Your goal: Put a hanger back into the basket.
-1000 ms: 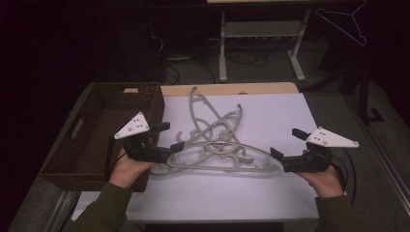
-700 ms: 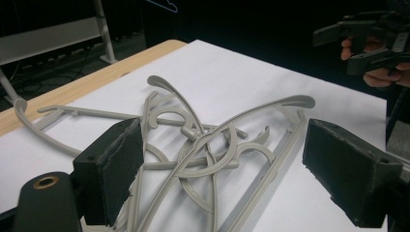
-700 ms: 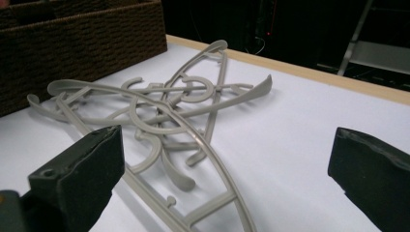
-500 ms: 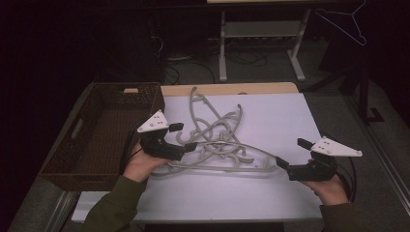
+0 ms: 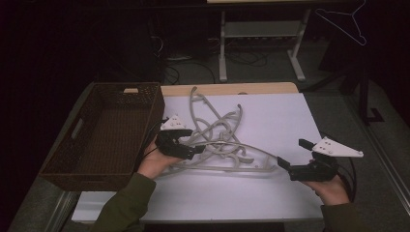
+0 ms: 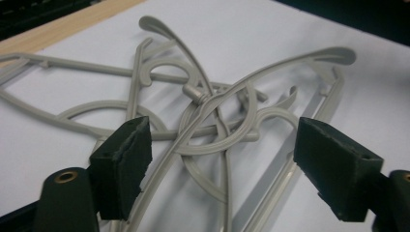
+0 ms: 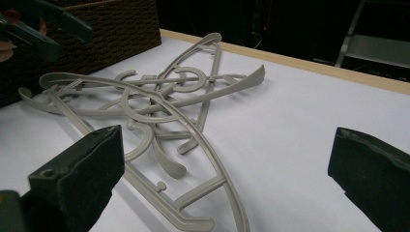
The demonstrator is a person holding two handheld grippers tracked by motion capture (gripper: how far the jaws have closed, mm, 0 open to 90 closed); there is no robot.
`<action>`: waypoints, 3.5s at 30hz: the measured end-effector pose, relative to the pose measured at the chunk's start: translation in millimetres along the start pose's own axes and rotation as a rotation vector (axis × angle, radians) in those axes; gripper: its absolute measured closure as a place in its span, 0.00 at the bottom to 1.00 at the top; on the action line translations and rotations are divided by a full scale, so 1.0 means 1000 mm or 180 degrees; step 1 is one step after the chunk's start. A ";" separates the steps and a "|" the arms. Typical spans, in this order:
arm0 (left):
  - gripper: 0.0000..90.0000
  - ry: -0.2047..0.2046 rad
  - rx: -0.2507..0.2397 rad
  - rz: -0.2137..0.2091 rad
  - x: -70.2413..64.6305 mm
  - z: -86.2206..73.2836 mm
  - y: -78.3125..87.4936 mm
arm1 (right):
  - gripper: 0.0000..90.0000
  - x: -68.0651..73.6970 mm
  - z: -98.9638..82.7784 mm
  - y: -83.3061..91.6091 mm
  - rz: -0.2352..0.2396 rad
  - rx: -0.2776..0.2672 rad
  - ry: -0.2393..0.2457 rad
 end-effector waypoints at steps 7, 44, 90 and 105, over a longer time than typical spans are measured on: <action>0.31 0.0002 0.0184 0.0158 0.010 -0.006 -0.015 | 0.00 0.000 0.000 -0.001 0.0014 0.0006 -0.0005; 0.75 -0.0235 0.0903 0.0587 0.040 -0.023 -0.064 | 0.00 -0.004 -0.001 0.001 0.0014 -0.0050 -0.0034; 0.91 -0.0420 0.0959 0.0256 0.034 -0.012 -0.057 | 0.00 -0.005 -0.004 -0.001 0.0007 -0.0049 -0.0054; 0.91 -0.0376 0.0765 0.0251 0.021 0.018 -0.023 | 0.00 -0.005 -0.003 0.000 -0.0002 -0.0062 -0.0062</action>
Point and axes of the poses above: each handheld gripper's, and its own axes: y roughly backward along the jaws, z roughly out of its top, x roughly to its left, the point moved 6 cm from there along -y, roughly forward along the jaws, and after that the axes turned 14 degrees about y, right-handed, at the moved point
